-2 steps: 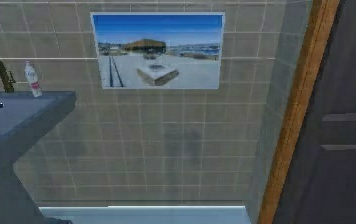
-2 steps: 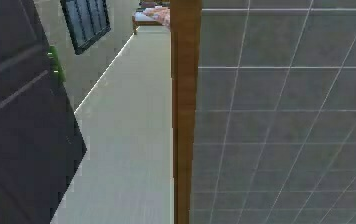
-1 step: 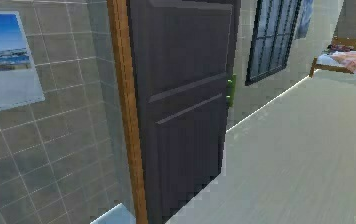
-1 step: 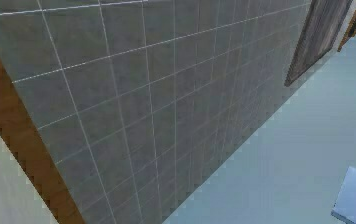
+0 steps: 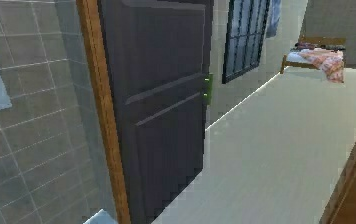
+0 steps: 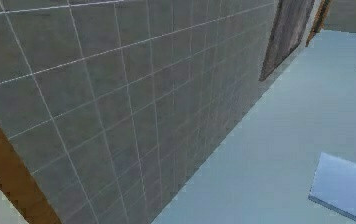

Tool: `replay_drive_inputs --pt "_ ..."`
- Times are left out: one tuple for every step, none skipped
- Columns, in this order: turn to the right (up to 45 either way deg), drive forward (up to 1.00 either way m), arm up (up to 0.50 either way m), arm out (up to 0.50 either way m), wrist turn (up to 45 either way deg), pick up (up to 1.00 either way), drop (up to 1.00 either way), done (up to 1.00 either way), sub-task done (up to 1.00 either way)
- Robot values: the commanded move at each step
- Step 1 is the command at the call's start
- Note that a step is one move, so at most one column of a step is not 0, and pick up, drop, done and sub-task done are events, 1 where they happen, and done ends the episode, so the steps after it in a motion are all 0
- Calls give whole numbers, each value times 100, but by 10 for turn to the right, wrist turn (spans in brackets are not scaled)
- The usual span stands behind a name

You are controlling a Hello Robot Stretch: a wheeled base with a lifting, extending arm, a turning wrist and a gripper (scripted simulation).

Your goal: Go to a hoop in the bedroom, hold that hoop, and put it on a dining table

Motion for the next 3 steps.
replay_drive_inputs --pt "0 40 0 0 0 0 0 0 0" --pt "360 0 0 0 0 0 0 0 0" --pt "0 50 0 0 0 0 0 0 0"
